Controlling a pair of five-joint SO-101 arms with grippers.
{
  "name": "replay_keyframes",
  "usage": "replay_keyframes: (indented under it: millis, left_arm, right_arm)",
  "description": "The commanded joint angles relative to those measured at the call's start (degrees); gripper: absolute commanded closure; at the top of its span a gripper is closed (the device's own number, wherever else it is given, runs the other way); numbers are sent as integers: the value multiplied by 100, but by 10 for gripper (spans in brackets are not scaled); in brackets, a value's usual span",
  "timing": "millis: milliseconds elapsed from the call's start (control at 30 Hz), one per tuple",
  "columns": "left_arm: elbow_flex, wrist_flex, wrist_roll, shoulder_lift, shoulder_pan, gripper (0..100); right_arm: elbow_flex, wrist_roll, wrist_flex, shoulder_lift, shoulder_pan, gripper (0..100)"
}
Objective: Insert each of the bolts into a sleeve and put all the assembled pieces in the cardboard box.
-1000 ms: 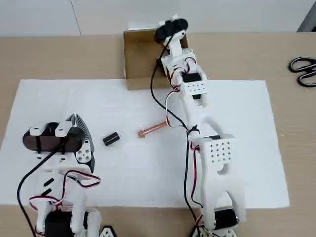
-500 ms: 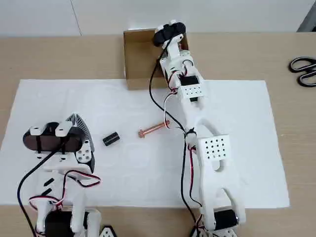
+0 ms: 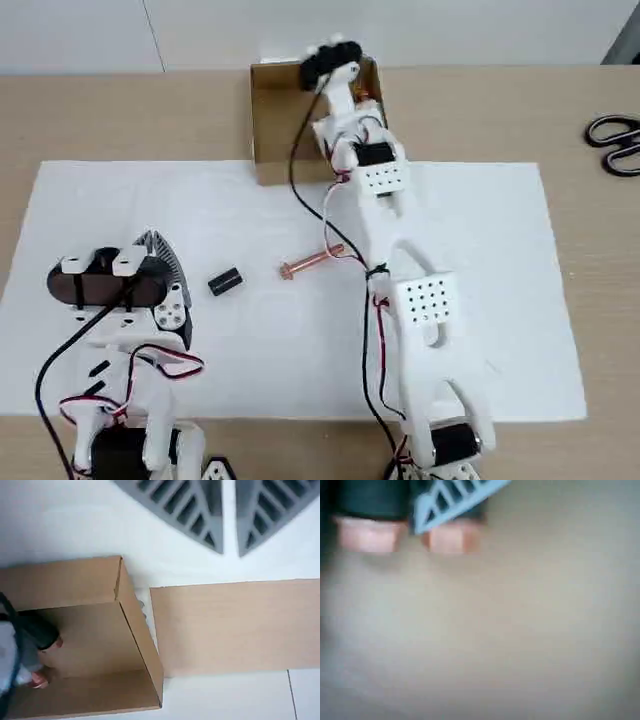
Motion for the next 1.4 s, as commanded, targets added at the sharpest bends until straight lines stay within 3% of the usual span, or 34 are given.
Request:
replay_keyframes:
  millis: [0,167,433,567,800,1033,1200,1367]
  left_arm:
    - [-22,-88,-18,-53,-18,994]
    - [-48,-88,-18,-53,-18,994]
    - [57,-18,-35,-53,-18,994]
    - [163,62,-44,-35,-9,994]
    - [163,905,-44,-35,-9,994]
    - [163,580,-44,-35,-9,994]
    - [163,229,-44,-35,-9,994]
    - [163,237,-44,-35,-9,994]
  right_arm:
    - [-1345,-932,1182,-664,-356,757]
    - [-2866,-1380,2809,-778,-593,757]
    - [-2848,-1793,5138,-2035,-716,757]
    - [-2848,-1785,5200,-2747,-708,757]
    - [-2840,-1776,5349,-3881,-716,757]
    - [-2426,-1776,5349,-5218,-734,757]
    - [-1371,-1776,5332,-6791,-716,757]
    - [976,-1776,5323,-7486,-576,757]
